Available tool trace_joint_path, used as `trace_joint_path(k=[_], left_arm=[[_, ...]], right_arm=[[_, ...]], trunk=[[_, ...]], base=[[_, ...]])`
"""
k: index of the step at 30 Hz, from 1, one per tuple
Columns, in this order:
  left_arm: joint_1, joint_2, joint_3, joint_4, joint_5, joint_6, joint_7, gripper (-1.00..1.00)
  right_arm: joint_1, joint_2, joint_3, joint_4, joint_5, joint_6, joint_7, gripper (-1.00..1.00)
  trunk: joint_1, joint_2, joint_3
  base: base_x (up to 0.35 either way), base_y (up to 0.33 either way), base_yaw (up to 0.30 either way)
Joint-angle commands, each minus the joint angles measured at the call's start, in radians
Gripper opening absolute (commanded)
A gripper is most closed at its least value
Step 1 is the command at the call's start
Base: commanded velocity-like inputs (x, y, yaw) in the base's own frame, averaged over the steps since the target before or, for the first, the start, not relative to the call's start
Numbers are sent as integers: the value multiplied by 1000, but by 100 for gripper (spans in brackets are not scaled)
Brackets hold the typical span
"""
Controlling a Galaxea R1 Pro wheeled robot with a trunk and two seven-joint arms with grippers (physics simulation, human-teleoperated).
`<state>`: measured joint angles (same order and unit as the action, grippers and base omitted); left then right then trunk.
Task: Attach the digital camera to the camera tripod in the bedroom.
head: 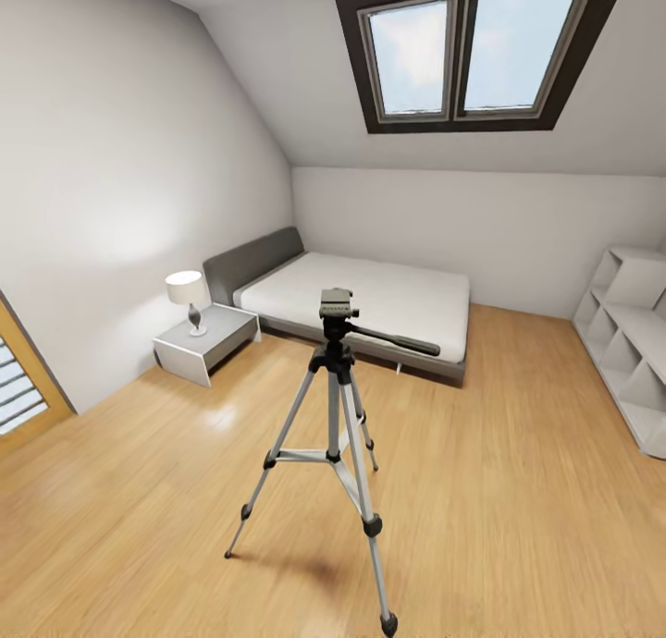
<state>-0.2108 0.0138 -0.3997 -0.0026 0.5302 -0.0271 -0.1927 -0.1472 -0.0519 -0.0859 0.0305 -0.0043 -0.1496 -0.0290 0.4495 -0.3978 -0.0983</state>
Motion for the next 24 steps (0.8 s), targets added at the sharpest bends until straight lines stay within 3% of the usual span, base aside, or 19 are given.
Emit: trace_joint_path(k=[1, 24], left_arm=[[-1, 0, -8, 1, 8, -3, -5, -100], [-1, 2, -8, 1, 8, -3, -5, -100]], right_arm=[[-2, 0, -8, 3, 0, -7, 0, 100], [-2, 0, -8, 3, 1, -7, 0, 100]], trunk=[[1, -2, -4], [1, -2, -41]], base=[[0, 0, 0], [0, 0, 0]])
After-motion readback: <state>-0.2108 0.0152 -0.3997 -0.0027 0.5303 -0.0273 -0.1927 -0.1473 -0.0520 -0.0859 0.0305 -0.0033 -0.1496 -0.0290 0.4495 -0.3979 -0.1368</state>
